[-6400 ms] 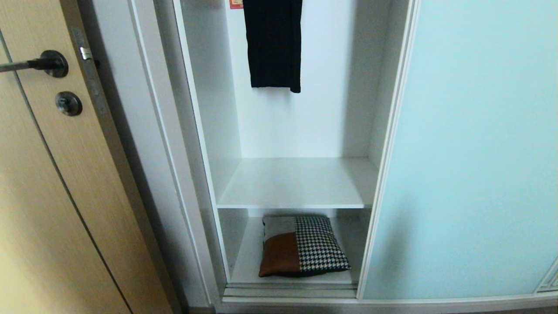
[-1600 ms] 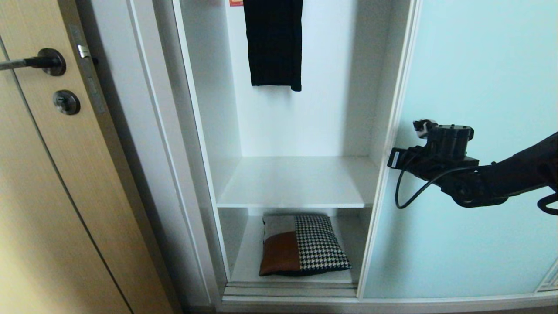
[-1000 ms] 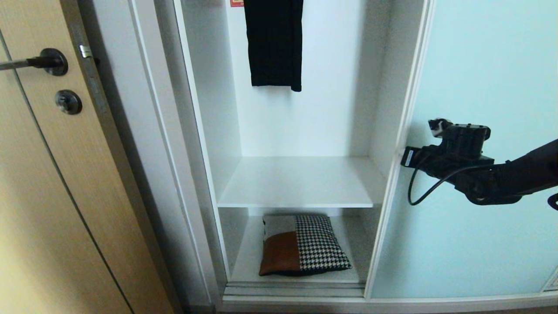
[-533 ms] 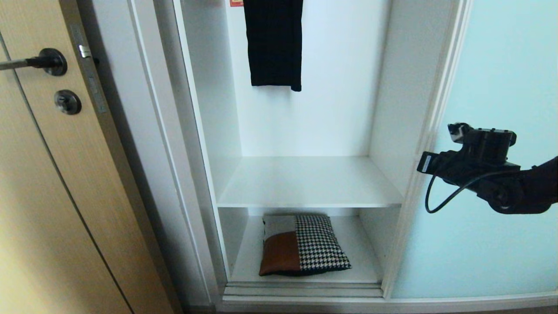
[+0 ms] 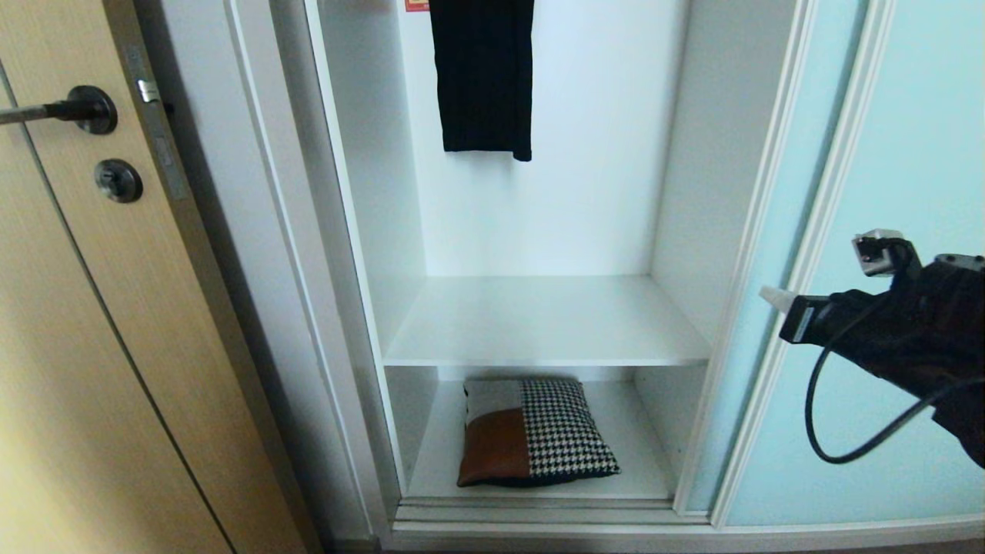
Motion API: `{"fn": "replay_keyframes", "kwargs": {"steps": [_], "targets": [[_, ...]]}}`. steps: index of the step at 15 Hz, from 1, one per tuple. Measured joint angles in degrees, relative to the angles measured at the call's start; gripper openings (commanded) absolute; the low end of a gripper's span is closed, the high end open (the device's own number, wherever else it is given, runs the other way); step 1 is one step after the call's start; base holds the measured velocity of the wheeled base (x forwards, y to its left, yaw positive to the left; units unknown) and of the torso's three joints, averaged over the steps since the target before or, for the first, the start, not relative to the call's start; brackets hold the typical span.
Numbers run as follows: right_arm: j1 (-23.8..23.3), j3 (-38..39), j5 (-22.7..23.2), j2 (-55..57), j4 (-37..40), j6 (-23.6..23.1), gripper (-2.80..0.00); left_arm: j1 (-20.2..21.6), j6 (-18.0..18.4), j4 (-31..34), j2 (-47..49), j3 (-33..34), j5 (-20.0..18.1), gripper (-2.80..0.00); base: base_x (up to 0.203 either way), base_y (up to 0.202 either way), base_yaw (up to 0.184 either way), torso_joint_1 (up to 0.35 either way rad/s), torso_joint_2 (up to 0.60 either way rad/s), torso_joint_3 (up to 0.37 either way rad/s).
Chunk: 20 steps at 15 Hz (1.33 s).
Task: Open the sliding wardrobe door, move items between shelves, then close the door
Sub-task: Open the door
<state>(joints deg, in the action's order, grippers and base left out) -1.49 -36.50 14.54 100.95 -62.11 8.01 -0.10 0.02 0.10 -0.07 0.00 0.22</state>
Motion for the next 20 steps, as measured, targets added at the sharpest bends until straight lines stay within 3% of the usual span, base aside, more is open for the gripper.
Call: {"fn": "replay_keyframes", "kwargs": {"steps": [3, 7, 10, 14, 17, 20], "targets": [[-0.75, 8.66, 0.17, -11.25, -2.37, -1.56, -2.80, 0.00, 0.01, 0.00, 0.00, 0.00, 0.02, -2.80, 0.000, 0.000, 0.000, 0.000, 0.00, 0.000], [-1.01, 14.38, 0.83, -31.46, 7.88, -1.96, -2.80, 0.00, 0.02, 0.00, 0.00, 0.00, 0.02, -2.80, 0.000, 0.000, 0.000, 0.000, 0.00, 0.000], [-0.90, 14.37, 2.46, -50.93, 26.81, -2.00, -2.80, 0.00, 0.07, 0.00, 0.00, 0.00, 0.00, -2.80, 0.000, 0.000, 0.000, 0.000, 0.00, 0.000], [-0.68, 11.88, 4.26, -75.53, 60.35, -2.01, -2.80, 0.00, 0.05, 0.00, 0.00, 0.00, 0.02, -2.80, 0.000, 0.000, 0.000, 0.000, 0.00, 0.000], [1.83, 13.71, -3.02, -85.09, 75.09, -3.52, -2.80, 0.00, 0.00, 0.00, 0.00, 0.00, 0.01, -2.80, 0.000, 0.000, 0.000, 0.000, 0.00, 0.000], [2.54, 23.38, -8.96, -88.38, 69.44, -5.47, -2.80, 0.00, 0.04, 0.00, 0.00, 0.00, 0.00, -2.80, 0.000, 0.000, 0.000, 0.000, 0.00, 0.000]]}}
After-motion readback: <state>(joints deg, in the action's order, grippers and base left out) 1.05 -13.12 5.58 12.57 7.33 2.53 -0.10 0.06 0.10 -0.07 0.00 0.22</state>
